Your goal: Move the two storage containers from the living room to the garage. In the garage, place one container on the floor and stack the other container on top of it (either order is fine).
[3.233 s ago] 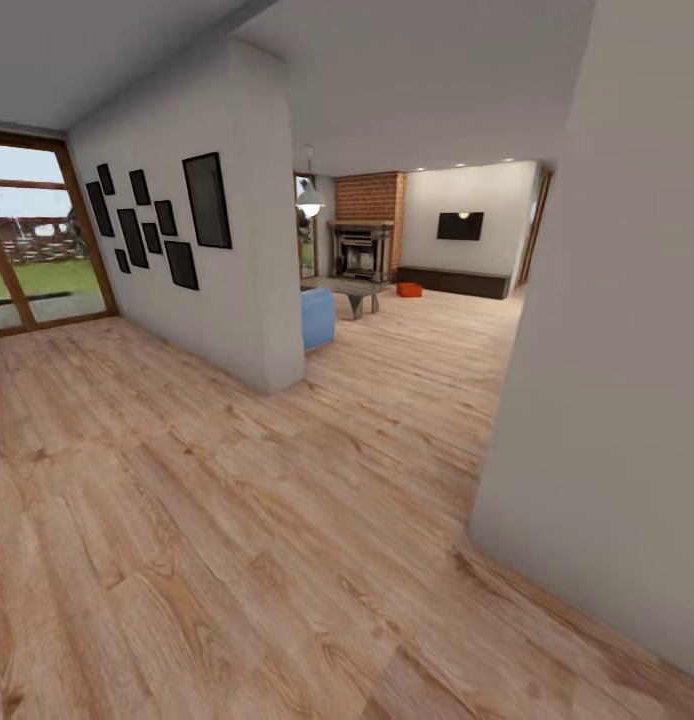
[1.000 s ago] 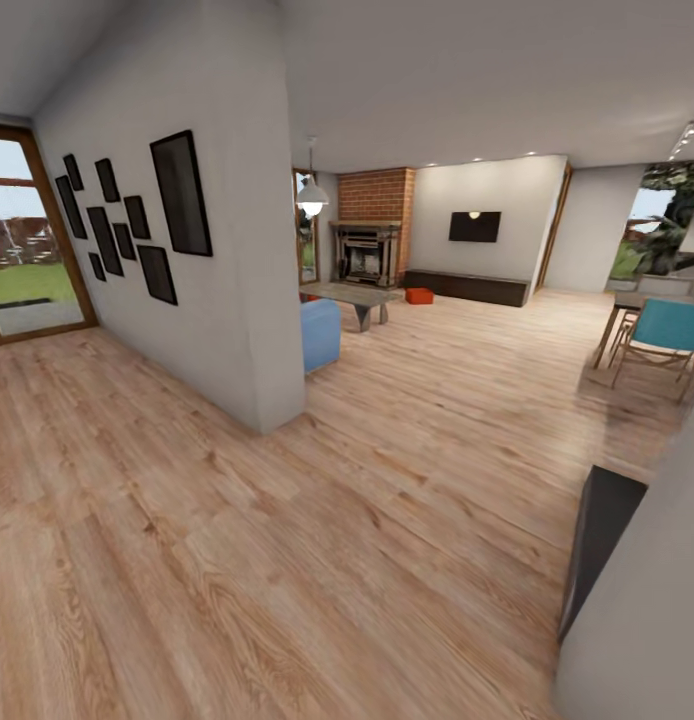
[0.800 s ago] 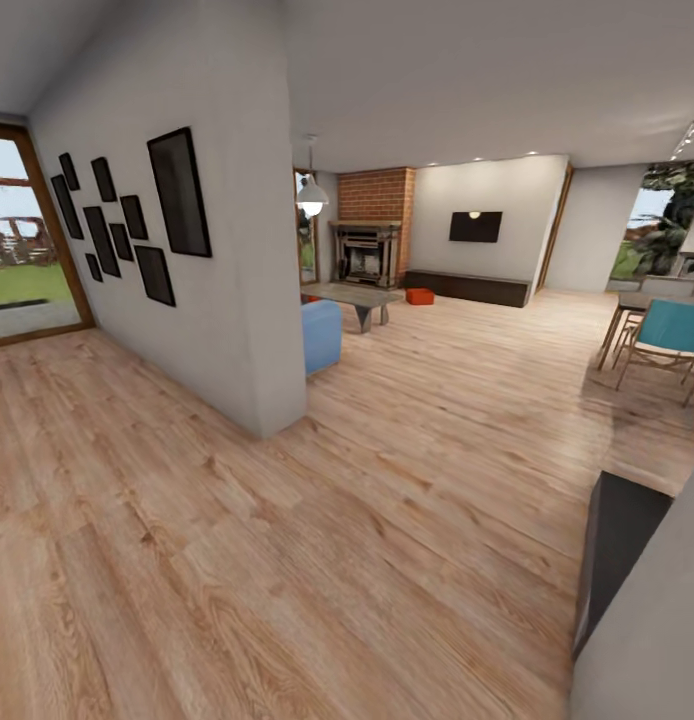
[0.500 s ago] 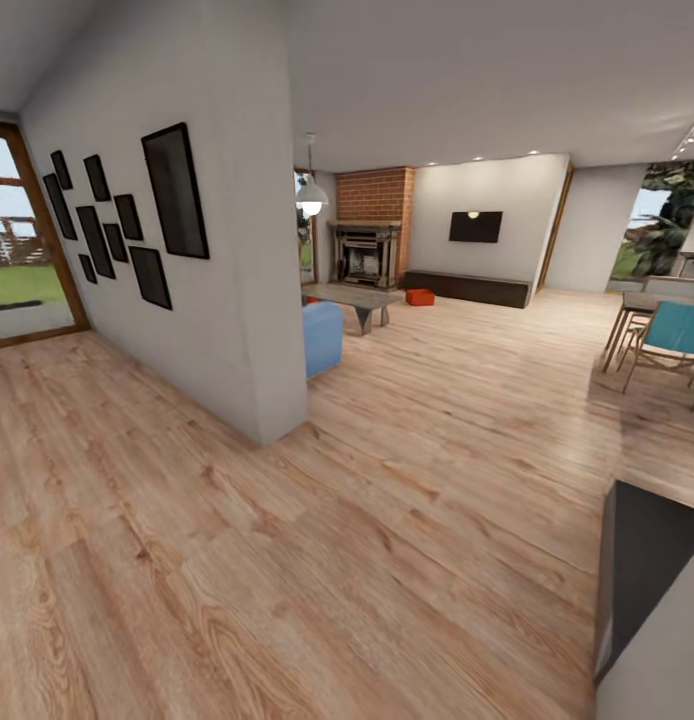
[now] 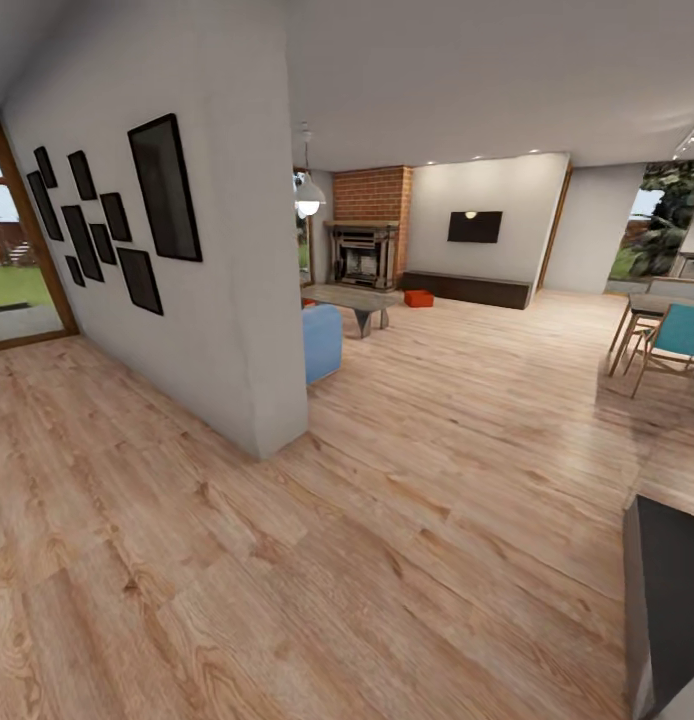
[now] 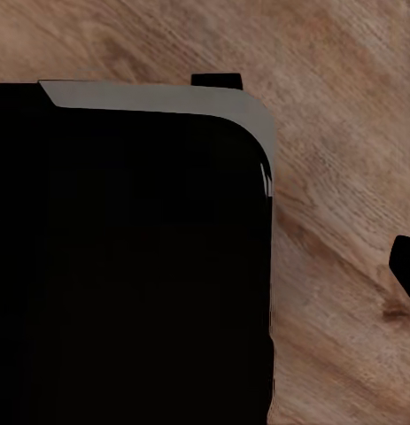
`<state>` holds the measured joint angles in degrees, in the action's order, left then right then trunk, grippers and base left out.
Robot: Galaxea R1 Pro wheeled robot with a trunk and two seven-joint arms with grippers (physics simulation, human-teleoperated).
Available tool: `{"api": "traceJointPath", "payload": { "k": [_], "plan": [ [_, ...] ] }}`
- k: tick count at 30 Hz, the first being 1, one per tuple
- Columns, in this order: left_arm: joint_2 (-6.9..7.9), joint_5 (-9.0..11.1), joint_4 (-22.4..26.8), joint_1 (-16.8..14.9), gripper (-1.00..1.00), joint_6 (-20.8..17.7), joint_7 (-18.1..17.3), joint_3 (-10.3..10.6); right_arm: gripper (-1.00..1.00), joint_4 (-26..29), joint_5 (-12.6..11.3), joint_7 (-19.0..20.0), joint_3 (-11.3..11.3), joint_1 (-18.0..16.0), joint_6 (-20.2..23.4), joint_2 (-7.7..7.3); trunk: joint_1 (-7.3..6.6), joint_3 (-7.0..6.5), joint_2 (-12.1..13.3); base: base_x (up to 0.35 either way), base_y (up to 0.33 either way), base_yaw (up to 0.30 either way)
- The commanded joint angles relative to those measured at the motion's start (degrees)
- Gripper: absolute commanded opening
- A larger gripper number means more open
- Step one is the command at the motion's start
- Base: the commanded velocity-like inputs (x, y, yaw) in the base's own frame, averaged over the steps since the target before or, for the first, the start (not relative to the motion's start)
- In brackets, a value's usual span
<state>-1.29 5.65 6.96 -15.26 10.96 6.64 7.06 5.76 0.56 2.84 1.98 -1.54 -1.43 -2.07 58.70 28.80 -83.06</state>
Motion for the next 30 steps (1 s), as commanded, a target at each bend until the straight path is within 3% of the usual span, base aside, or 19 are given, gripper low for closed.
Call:
{"api": "traceJointPath", "payload": {
  "k": [1, 30],
  "plan": [
    [-0.01, 0.6, -0.1, 0.0, 1.00, 0.2, 0.2, 0.5, 1.00, 0.0, 0.1, 0.2, 0.2, 0.0, -0.2, -0.02, 0.03, 0.06, 0.0, 0.328, 0.099, -0.108],
    [-0.38, 0.6, 0.0, 0.0, 1.00, 0.2, 0.2, 0.5, 1.00, 0.0, 0.1, 0.2, 0.2, 0.0, -0.2, 0.04, 0.03, 0.06, 0.0, 0.335, 0.041, -0.052]
  ]
}}
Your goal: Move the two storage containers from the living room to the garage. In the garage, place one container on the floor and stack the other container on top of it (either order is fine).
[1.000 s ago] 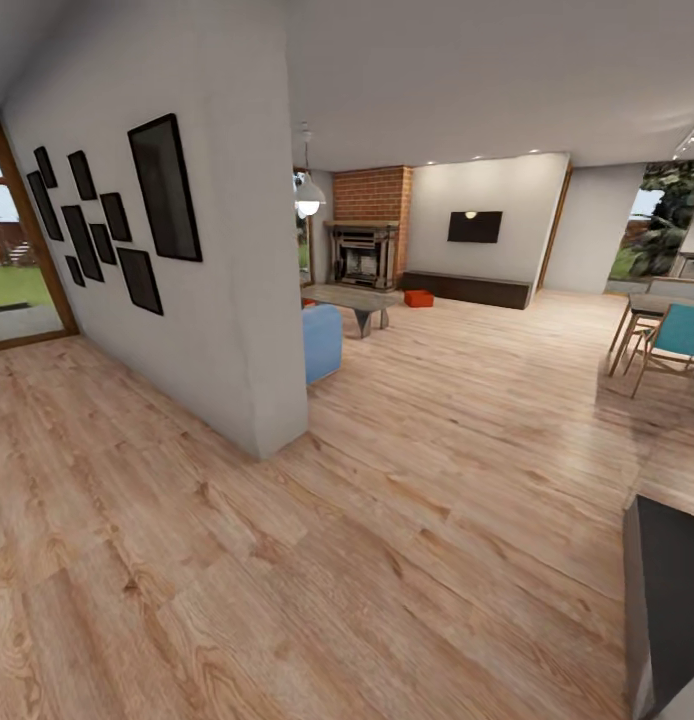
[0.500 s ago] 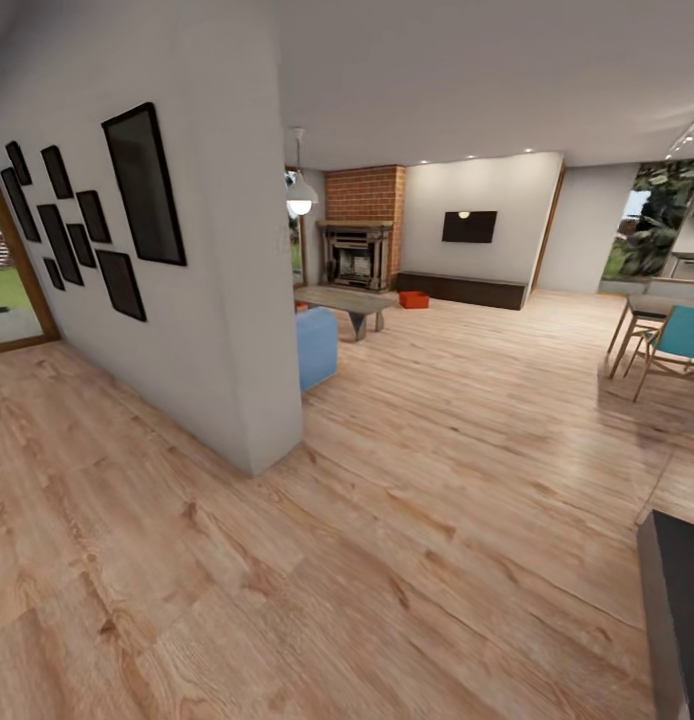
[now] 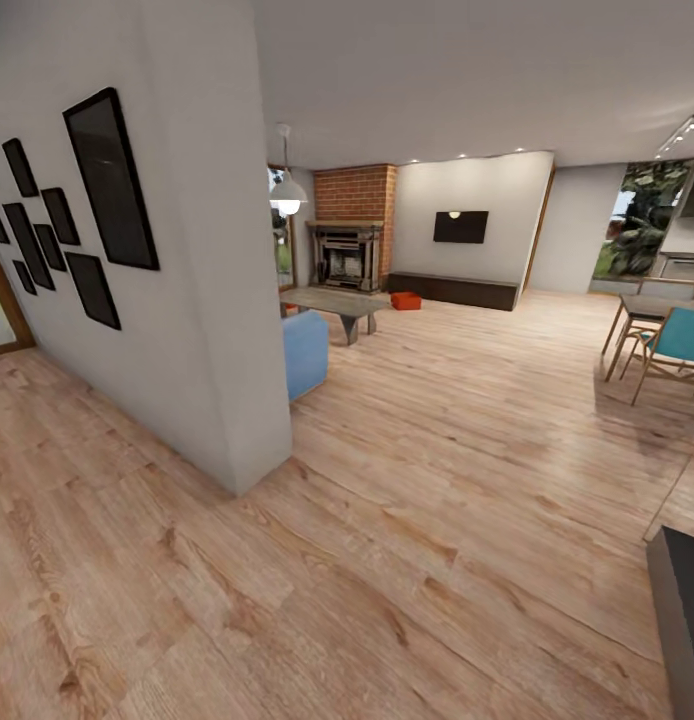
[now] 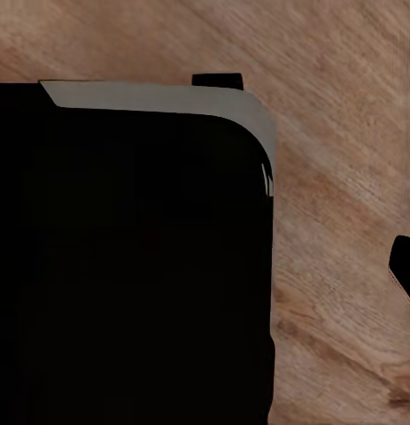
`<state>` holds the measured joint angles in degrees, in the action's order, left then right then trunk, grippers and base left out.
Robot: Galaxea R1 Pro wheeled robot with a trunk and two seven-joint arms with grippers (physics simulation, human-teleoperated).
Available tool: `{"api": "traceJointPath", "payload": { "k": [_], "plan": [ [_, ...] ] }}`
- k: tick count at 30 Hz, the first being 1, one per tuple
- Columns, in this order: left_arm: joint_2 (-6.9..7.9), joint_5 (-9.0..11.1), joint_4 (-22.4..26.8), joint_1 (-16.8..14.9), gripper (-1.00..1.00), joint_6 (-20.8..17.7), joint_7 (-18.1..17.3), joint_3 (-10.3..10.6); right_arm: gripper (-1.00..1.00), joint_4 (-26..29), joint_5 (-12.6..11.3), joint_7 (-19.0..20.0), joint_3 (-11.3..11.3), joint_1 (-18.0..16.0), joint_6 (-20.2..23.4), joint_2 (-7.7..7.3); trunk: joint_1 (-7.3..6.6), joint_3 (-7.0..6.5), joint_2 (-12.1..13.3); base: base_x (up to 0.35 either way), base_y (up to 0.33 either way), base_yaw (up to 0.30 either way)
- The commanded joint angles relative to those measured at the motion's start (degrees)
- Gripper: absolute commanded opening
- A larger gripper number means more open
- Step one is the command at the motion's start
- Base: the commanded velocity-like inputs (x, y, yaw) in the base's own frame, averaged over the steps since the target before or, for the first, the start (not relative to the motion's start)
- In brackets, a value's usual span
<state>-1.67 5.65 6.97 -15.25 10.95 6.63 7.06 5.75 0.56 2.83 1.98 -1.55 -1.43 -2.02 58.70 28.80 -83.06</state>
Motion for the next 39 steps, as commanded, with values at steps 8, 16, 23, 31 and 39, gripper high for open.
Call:
{"api": "traceJointPath", "payload": {
  "k": [8, 16, 23, 31, 39],
  "plan": [
    [0.00, 0.6, -0.1, 0.0, 1.00, 0.2, 0.2, 0.5, 1.00, 0.0, 0.1, 0.2, 0.2, 0.0, -0.2, -0.06, 0.03, 0.06, 0.0, 0.342, -0.043, -0.129],
    [0.00, 0.6, -0.1, 0.0, 1.00, 0.2, 0.2, 0.5, 1.00, 0.0, 0.1, 0.2, 0.3, 0.0, -0.2, -0.01, 0.03, -0.02, 0.0, 0.342, -0.084, -0.035],
    [0.00, 0.6, -0.1, 0.0, 1.00, 0.2, 0.2, 0.5, 1.00, 0.0, 0.0, 0.2, 0.4, 0.0, -0.2, -0.04, 0.03, -0.48, 0.0, 0.323, -0.134, -0.060],
    [0.00, 0.6, -0.1, 0.0, 1.00, 0.2, 0.2, 0.5, 1.00, 0.0, -0.2, 0.2, 0.5, 0.0, -0.2, -0.08, 0.03, -0.62, 0.0, 0.307, -0.166, -0.008],
    [0.00, 0.6, 0.0, 0.0, 1.00, 0.2, 0.2, 0.5, 1.00, 0.0, -0.2, 0.2, 0.4, 0.0, -0.2, -0.12, 0.03, -0.63, 0.0, 0.303, -0.170, -0.001]
  ]
}}
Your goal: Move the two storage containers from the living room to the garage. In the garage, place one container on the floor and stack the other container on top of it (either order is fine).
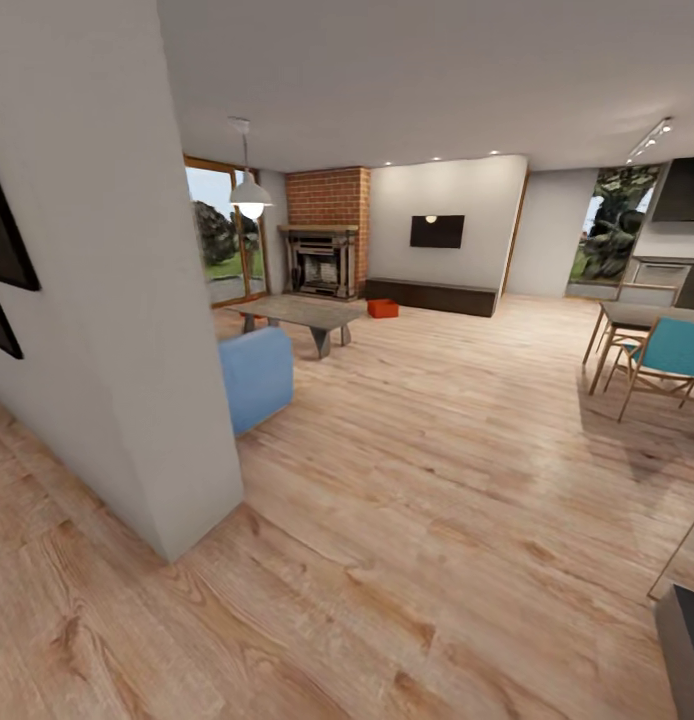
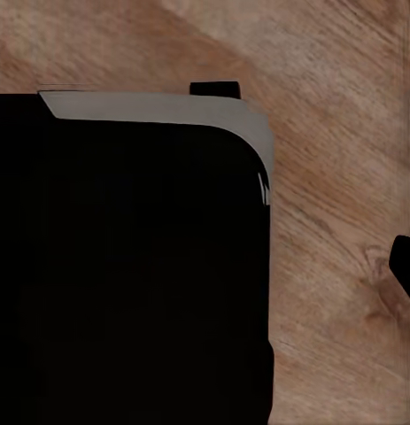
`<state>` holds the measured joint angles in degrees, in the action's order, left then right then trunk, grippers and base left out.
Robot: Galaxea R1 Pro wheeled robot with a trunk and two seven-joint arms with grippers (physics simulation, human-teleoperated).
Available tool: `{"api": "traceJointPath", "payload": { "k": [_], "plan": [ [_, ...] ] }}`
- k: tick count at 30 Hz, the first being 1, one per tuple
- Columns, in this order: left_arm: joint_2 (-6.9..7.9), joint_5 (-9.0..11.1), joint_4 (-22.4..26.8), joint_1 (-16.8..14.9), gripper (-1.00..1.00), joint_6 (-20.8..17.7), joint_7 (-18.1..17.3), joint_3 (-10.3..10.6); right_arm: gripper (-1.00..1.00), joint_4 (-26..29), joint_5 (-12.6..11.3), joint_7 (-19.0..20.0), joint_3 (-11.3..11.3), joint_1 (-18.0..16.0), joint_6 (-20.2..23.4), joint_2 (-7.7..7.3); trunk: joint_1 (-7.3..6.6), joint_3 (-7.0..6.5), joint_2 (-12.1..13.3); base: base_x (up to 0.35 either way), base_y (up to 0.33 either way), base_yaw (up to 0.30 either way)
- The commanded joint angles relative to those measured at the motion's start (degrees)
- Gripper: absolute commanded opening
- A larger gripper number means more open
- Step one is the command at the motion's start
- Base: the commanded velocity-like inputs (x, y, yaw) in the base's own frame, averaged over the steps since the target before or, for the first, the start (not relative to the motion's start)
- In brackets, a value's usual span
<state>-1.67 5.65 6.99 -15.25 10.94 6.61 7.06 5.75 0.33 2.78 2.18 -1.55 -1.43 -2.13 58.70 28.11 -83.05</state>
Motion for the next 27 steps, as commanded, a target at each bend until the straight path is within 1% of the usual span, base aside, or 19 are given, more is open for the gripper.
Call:
{"api": "traceJointPath", "payload": {
  "k": [1, 9, 21, 27],
  "plan": [
    [0.00, 0.6, -0.1, 0.0, 1.00, 0.2, 0.2, 0.5, 1.00, 0.0, 0.0, 0.3, 0.2, 0.0, -0.2, -0.02, 0.03, 0.06, 0.0, 0.298, -0.172, 0.000],
    [-0.03, 0.6, 0.0, 0.0, 1.00, 0.2, 0.2, 0.5, 1.00, 0.0, -0.1, 0.2, 0.2, 0.0, -0.2, -0.01, 0.03, 0.06, 0.0, 0.285, -0.178, 0.000],
    [-0.61, 0.6, 0.0, 0.0, 1.00, 0.3, 0.2, 0.6, 1.00, 0.0, 0.0, 0.2, 0.2, 0.0, -0.2, -0.07, 0.03, 0.06, 0.0, 0.281, -0.179, 0.000],
    [-0.83, 0.6, 0.0, 0.0, 1.00, 1.3, 0.2, 0.6, 1.00, 0.0, 0.1, 0.2, 0.2, 0.0, -0.2, -0.07, 0.03, 0.06, 0.0, 0.281, -0.180, 0.000]
  ]
}}
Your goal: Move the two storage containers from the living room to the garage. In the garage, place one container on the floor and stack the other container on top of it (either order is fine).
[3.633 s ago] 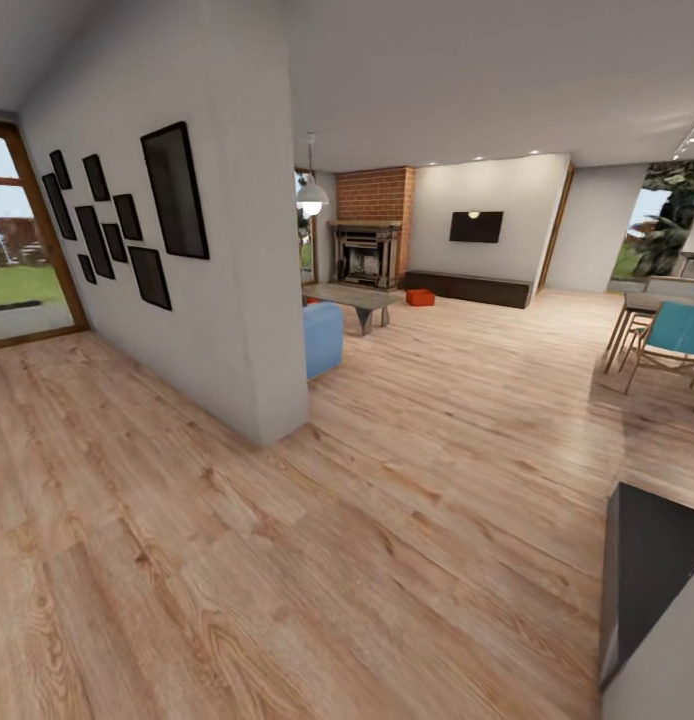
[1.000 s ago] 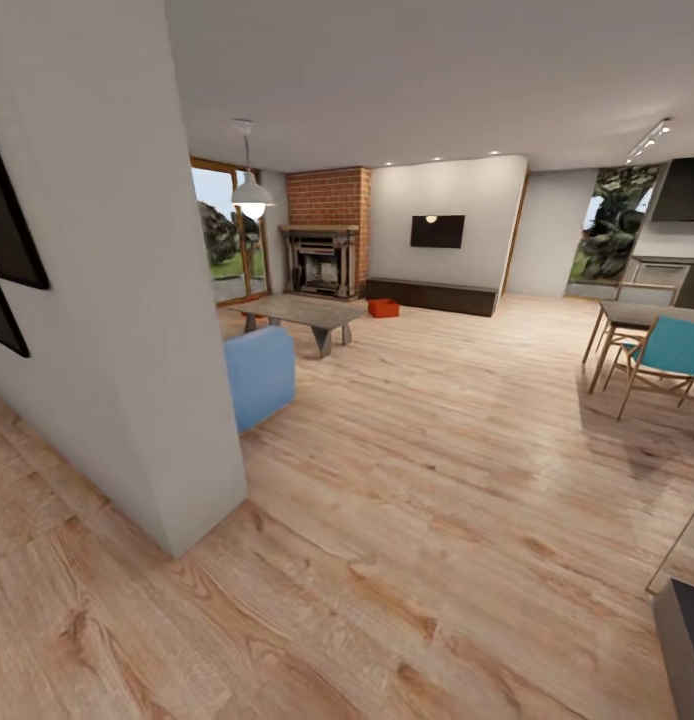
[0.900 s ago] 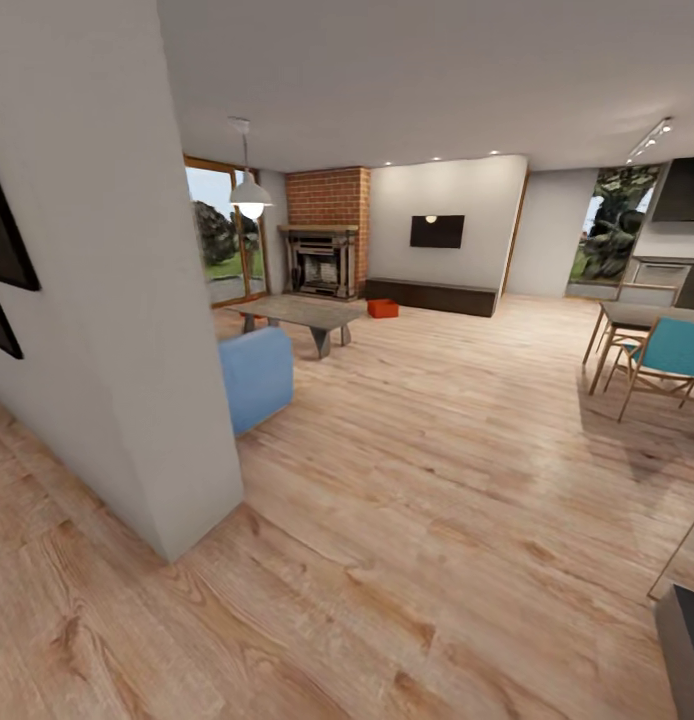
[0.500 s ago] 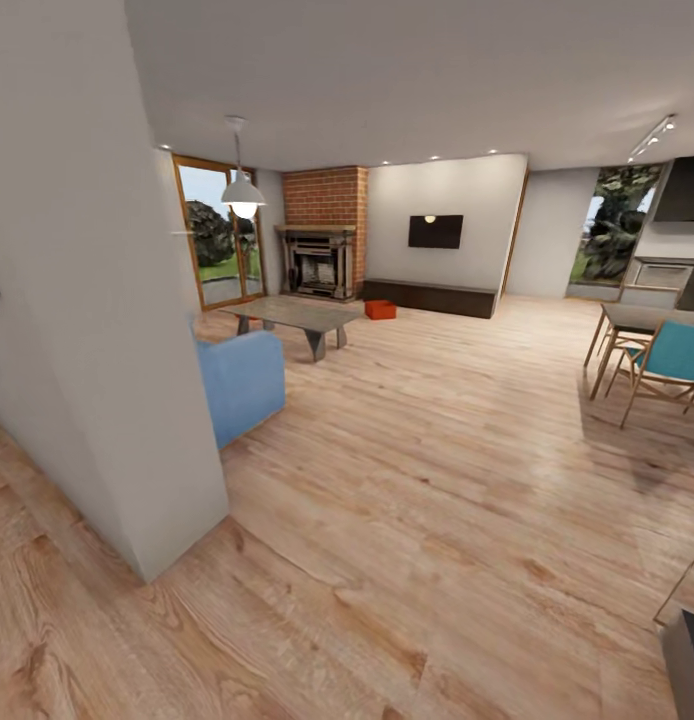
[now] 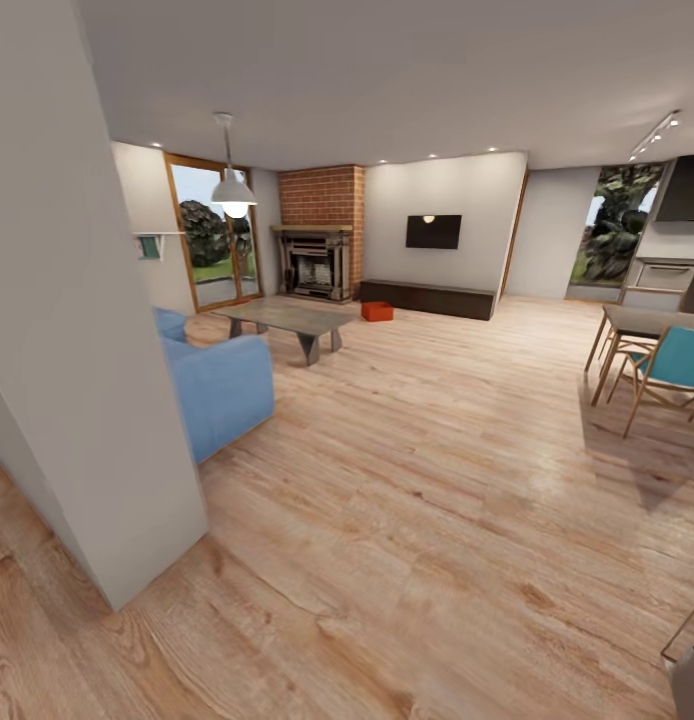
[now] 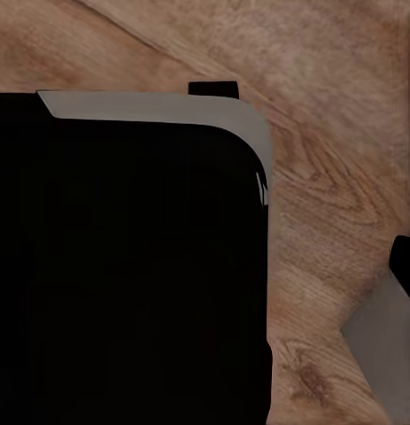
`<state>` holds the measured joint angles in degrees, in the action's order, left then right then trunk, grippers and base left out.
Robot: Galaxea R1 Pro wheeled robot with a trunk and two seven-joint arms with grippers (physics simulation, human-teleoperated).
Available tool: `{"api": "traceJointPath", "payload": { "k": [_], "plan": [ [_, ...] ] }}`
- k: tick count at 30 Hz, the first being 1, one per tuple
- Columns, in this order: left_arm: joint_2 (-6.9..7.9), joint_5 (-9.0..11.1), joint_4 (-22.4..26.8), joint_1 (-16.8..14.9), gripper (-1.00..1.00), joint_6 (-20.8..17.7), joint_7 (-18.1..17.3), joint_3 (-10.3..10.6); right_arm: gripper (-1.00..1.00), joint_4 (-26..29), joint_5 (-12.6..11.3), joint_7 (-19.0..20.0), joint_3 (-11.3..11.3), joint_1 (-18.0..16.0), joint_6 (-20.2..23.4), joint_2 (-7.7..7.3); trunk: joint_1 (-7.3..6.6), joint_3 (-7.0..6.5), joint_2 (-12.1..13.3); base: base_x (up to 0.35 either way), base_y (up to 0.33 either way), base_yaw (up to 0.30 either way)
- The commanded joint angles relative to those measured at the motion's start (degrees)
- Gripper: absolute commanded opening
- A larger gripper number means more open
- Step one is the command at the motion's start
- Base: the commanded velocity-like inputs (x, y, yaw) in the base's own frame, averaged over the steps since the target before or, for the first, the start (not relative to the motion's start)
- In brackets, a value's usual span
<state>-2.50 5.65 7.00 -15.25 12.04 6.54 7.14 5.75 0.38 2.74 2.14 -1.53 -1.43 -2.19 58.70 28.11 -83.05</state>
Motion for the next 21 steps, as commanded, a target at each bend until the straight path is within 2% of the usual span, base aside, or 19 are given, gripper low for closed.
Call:
{"api": "traceJointPath", "payload": {
  "k": [1, 21],
  "plan": [
    [-0.01, 0.6, -0.1, 0.0, 1.00, 0.3, 0.2, 0.5, 1.00, 0.0, 0.0, 0.3, 0.2, 0.0, -0.2, -0.01, 0.03, 0.06, 0.0, 0.281, -0.180, 0.000],
    [-0.04, 0.6, -0.1, 0.0, 1.00, 1.4, 0.2, 0.5, 1.00, 0.0, 0.0, 0.3, 0.2, 0.0, -0.2, -0.01, 0.03, 0.06, 0.0, 0.281, -0.178, 0.000]
  ]
}}
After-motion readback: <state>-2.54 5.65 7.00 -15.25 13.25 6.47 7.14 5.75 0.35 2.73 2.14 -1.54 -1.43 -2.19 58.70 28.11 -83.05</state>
